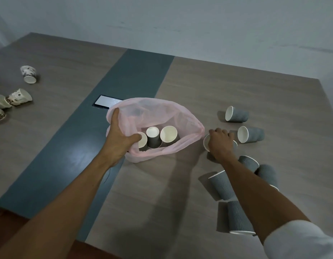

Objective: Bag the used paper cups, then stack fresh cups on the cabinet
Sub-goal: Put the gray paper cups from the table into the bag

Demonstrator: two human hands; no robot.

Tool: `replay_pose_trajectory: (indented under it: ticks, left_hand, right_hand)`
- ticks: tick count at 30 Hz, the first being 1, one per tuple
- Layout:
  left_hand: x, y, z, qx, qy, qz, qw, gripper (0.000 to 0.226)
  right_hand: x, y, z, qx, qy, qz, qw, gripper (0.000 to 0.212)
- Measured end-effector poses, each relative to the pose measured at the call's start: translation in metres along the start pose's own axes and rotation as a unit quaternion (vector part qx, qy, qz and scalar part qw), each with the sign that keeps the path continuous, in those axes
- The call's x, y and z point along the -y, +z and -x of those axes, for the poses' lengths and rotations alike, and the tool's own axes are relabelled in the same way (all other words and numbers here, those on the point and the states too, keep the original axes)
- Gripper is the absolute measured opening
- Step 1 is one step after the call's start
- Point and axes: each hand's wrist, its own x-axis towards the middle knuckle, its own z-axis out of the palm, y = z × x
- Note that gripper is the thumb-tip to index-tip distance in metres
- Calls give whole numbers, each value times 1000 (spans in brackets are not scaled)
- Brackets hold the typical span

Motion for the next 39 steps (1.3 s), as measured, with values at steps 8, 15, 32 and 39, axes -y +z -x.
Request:
replay_pose_trajectory:
  ticks: [8,15,32,39]
  left_hand:
    - [-4,3,11,14,-45,17,999,105]
    - [-9,8,16,11,-51,7,999,104]
    - [-4,13,18,-6,-46,2,999,103]
    - [-5,6,27,-2,-60,10,998,107]
  right_hand:
    - [29,-116,-18,-94,83,-544,829,26]
    - [102,-75,20,205,-54,-474,854,16]
    - [12,-17,93,429,-99,-118,890,54]
    - [10,-44,85,453,-97,-230,856,31]
